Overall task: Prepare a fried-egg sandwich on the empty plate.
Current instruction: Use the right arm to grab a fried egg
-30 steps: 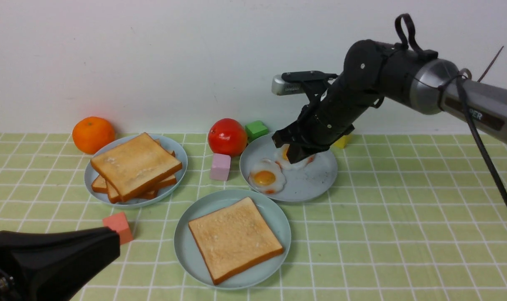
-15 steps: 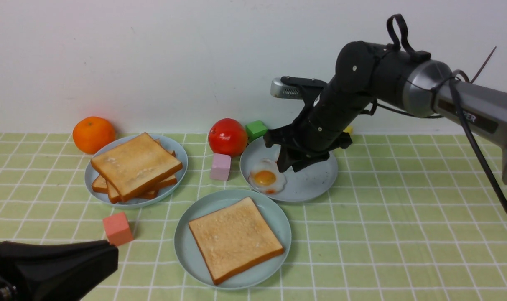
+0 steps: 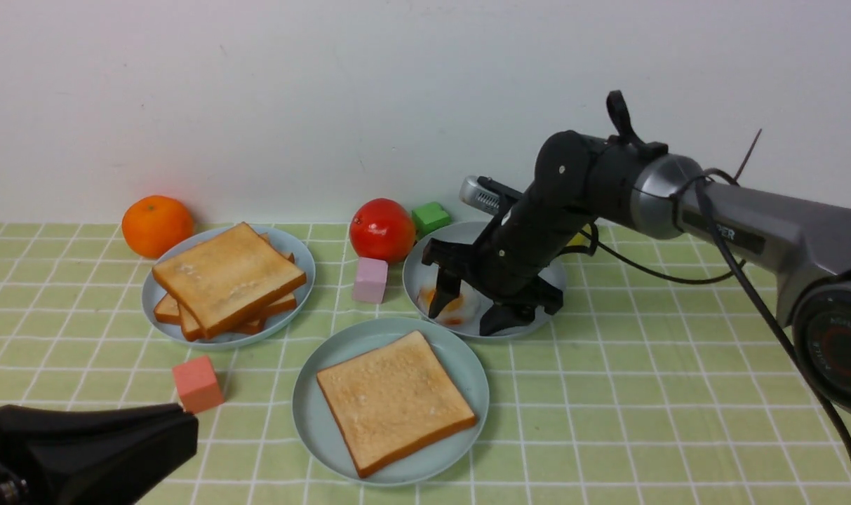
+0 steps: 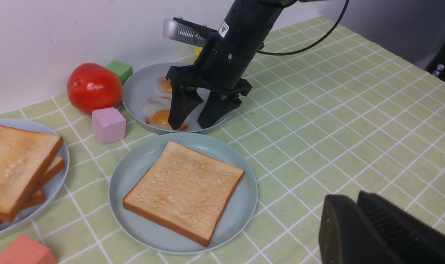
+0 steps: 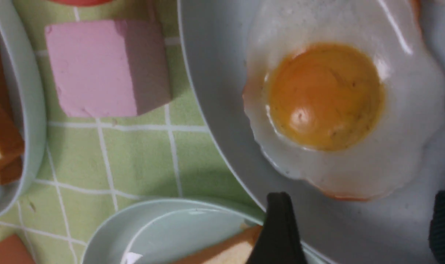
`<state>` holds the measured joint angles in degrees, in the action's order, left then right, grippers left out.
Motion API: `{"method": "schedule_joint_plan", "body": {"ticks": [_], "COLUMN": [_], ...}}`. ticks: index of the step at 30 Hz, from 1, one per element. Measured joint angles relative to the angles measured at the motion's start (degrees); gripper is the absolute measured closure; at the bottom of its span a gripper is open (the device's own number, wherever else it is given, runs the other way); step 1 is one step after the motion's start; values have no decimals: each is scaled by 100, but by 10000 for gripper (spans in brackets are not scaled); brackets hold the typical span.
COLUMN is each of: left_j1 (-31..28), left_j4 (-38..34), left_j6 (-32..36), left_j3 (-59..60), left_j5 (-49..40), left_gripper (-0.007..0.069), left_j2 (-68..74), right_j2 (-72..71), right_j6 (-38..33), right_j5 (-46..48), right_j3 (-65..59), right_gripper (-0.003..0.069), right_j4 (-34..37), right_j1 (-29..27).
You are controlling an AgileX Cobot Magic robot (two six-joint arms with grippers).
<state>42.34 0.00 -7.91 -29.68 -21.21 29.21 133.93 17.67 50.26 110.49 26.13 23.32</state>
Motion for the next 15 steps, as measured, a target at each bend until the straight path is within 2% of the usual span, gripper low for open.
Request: {"method": "schedule_joint_plan", "body": {"ticks": [8, 13, 15], "left_j1": [0, 0, 0], "left_j4": [0, 0, 0], "left_j6": [0, 0, 0], "left_j3": [0, 0, 0], "left_j5": [0, 0, -2], "left_gripper": [559, 556, 554], "left_j2": [0, 0, 0], "right_j2": [90, 140, 151], "right_j6": [-111, -304, -469], "right_j5": [-292, -462, -536], "right_j3": [6, 6, 6], "right_gripper": [130, 193, 245], "right_j4": [371, 412, 414], "right_j1": [0, 0, 0]}}
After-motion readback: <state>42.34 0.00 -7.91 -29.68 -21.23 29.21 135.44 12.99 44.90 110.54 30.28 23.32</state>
